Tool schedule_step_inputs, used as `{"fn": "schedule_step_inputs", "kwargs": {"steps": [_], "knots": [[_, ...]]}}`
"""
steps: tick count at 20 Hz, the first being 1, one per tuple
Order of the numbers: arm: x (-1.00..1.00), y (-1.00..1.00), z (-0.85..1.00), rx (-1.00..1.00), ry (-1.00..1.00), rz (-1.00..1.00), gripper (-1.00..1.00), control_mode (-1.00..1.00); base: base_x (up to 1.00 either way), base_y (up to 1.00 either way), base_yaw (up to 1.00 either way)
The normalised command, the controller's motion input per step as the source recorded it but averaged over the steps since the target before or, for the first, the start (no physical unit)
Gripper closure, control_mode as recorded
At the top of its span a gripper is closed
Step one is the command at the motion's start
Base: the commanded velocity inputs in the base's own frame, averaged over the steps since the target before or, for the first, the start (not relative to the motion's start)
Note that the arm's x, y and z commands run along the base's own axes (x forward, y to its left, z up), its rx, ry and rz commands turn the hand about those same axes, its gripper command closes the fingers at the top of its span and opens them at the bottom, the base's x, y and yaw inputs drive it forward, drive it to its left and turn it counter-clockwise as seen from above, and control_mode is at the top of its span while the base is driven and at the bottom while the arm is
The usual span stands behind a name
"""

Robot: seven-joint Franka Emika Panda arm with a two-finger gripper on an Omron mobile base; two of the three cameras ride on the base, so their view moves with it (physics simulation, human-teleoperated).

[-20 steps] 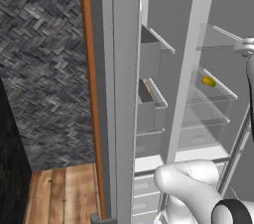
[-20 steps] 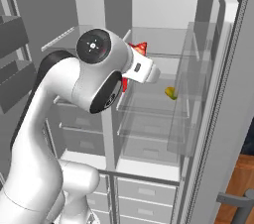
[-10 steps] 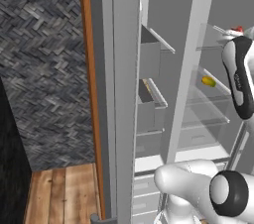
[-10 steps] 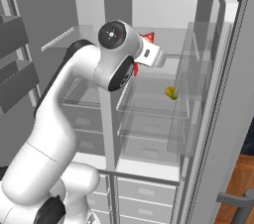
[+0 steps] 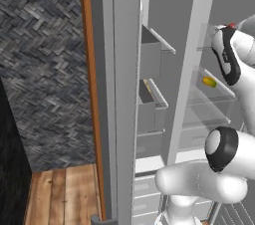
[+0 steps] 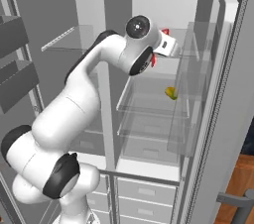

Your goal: Pick up the frozen fish from the freezer, place it on any shelf in the fridge, and close the fridge and freezer doors when done.

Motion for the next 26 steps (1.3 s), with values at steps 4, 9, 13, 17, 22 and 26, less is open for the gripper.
{"fn": "schedule_step_inputs", "kwargs": {"steps": [4, 9, 13, 17, 22, 26], "knots": [[0.95, -0.36, 0.00, 0.00, 0.03, 0.00, 1.00, -1.00, 0.00, 0.00, 0.00], [1.00, -0.27, -0.10, 0.00, 0.00, 0.03, 1.00, -1.00, 0.00, 0.00, 0.00], [1.00, -0.11, -0.30, 0.00, 0.00, 0.07, -1.00, -1.00, 0.00, 0.00, 0.00], [0.33, 0.00, -0.19, 0.00, 0.00, 0.00, -1.00, -1.00, 0.00, 0.00, 0.00], [-0.31, 0.03, -0.31, 0.00, -0.04, 0.00, -1.00, -1.00, 0.00, 0.00, 0.00], [-0.56, 0.29, -0.30, 0.00, -0.15, 0.00, -1.00, -1.00, 0.00, 0.00, 0.00]]}}
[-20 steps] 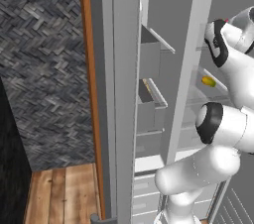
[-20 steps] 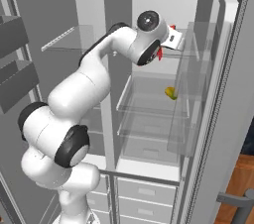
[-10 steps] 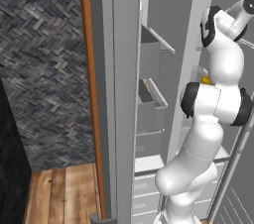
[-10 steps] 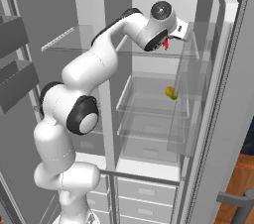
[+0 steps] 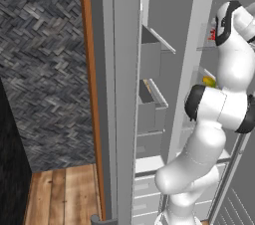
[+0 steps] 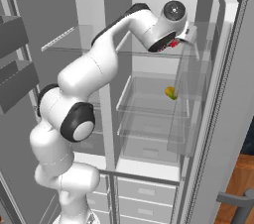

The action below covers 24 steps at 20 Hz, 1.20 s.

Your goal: Pick up the frozen fish from the freezer, place it on any shelf in the fridge, and close the fridge and freezer doors when done.

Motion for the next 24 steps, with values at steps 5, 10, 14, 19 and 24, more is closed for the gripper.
{"fn": "schedule_step_inputs", "kwargs": {"steps": [5, 10, 14, 19, 24], "knots": [[-0.90, 0.34, -0.13, 0.00, -0.15, 0.00, -1.00, -1.00, 0.00, 0.00, 0.00], [-1.00, 0.71, 0.00, 0.00, -0.04, -0.06, -1.00, -1.00, 0.00, 0.00, 0.00], [-1.00, 0.79, -0.04, -0.01, 0.03, -0.07, -1.00, -1.00, 0.00, 0.00, 0.00], [-1.00, 0.30, -0.38, -0.02, 0.29, -0.01, -1.00, -1.00, 0.00, 0.00, 0.00], [-1.00, 0.46, -0.54, 0.00, 0.51, 0.00, -1.00, -1.00, 0.00, 0.00, 0.00]]}}
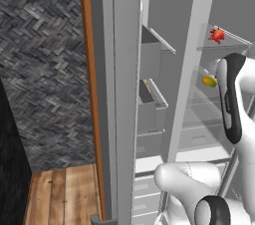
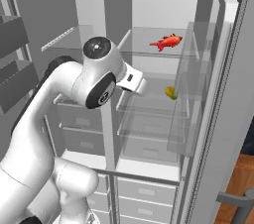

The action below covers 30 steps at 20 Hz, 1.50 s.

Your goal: Pick up the frozen fish from the freezer, place it on any shelf in the fridge, and close the fridge and freezer doors when done.

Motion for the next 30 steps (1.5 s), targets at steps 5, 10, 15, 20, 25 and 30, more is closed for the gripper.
{"fn": "schedule_step_inputs", "kwargs": {"steps": [5, 10, 15, 20, 25, 30], "knots": [[-0.98, 0.72, -0.56, 0.00, 0.36, 0.07, -1.00, -1.00, 0.00, 0.00, 0.00], [-0.82, 0.57, -0.26, -0.11, 0.03, 0.19, -1.00, -1.00, 0.00, 0.00, 0.00], [-0.13, 0.14, 0.00, -0.05, -0.03, 0.08, -1.00, -1.00, 0.00, 0.00, 0.00], [0.00, -0.02, 0.00, 0.00, 0.00, 0.00, -1.00, 1.00, -0.04, -0.08, 0.01], [0.00, 0.00, 0.00, 0.00, 0.00, 0.00, -1.00, 1.00, -0.13, -0.33, 0.04], [0.00, 0.00, 0.00, 0.00, 0.00, 0.00, -1.00, 1.00, -0.10, -0.29, 0.05]]}}
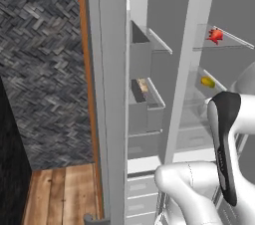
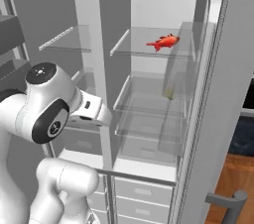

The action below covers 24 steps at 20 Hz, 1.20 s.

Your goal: Pick up the frozen fish from the freezer, place it on any shelf in the fridge, and close the fridge and freezer doors when done.

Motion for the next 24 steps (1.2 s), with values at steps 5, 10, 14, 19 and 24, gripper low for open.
{"fn": "schedule_step_inputs", "kwargs": {"steps": [5, 10, 14, 19, 24], "knots": [[0.00, 0.00, 0.00, 0.00, 0.00, 0.00, -1.00, 1.00, -0.20, -0.34, 0.03], [0.00, 0.00, 0.00, 0.00, 0.00, 0.00, -1.00, 1.00, -0.61, -0.11, 0.04], [0.00, 0.00, 0.00, 0.00, 0.00, 0.00, -1.00, 1.00, -0.63, 0.00, 0.04], [0.00, 0.00, 0.00, 0.00, 0.00, 0.00, -1.00, 1.00, -0.56, 0.00, 0.02], [0.00, 0.00, 0.00, 0.00, 0.00, 0.00, -1.00, 1.00, -0.67, 0.00, 0.03]]}}
